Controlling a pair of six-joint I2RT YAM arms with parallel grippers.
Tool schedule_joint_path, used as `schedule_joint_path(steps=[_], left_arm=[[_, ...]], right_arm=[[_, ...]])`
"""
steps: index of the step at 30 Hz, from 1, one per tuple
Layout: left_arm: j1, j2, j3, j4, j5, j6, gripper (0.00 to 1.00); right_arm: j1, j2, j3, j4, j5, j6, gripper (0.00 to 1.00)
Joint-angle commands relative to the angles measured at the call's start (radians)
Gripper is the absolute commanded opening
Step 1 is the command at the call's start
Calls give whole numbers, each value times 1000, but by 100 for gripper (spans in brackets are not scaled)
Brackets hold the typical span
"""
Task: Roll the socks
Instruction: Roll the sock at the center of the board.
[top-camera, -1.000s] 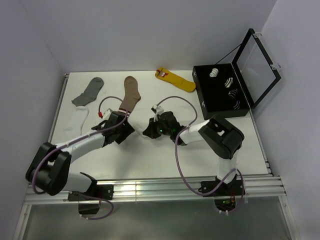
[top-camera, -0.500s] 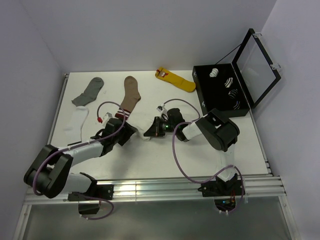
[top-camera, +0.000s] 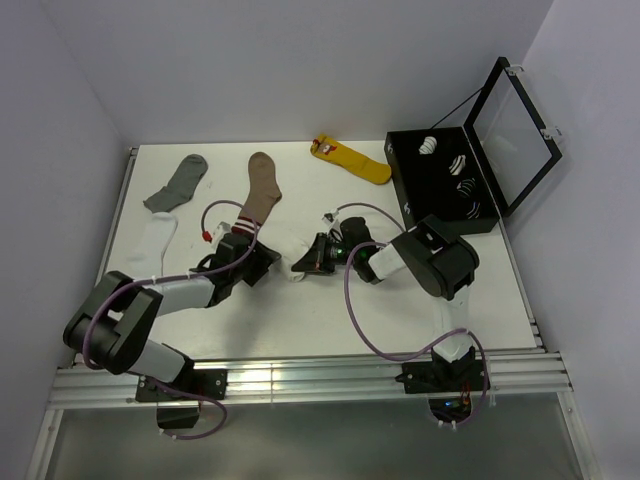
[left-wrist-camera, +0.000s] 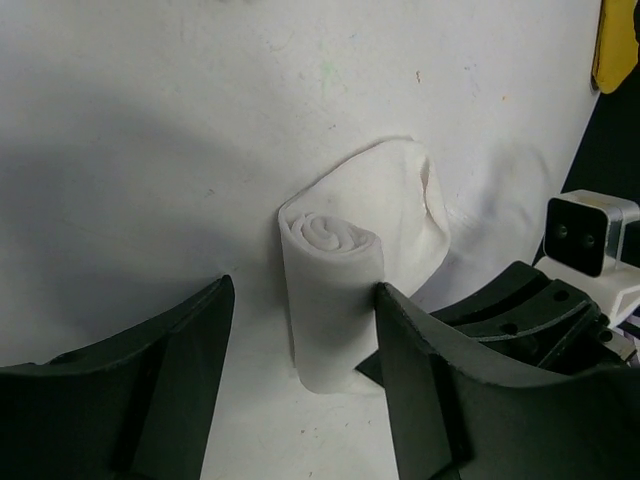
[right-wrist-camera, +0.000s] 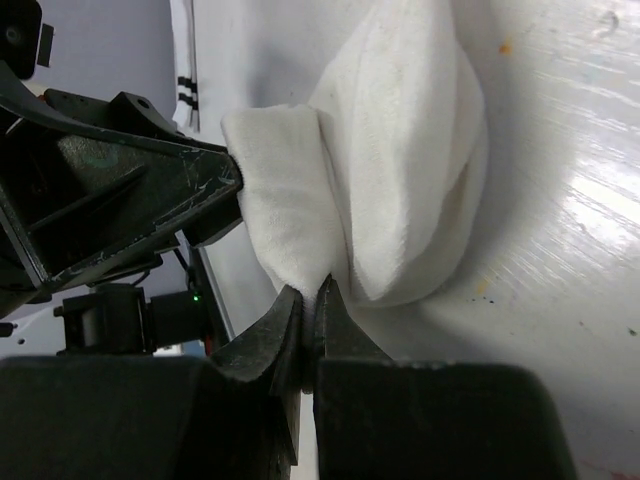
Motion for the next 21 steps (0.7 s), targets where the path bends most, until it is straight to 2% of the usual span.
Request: schedule_joint_path(steps=[1, 7, 16, 19, 21], left_arm=[[3, 30, 19, 38, 18, 12, 64], [3, 68, 17, 66, 37, 19, 60], [3, 109, 52, 36, 46, 27, 42], [3, 117, 72, 0, 44, 35, 29], [3, 125, 98, -30, 44, 42, 14]], right_arm=[[-14, 38, -20, 12, 6, 41, 0], [-17, 56, -20, 15, 2, 71, 0], [-15, 17, -3, -98, 51, 4, 3], [-11, -2, -1, -134, 75, -18, 9], [-7, -32, 0, -177, 107, -54, 18]])
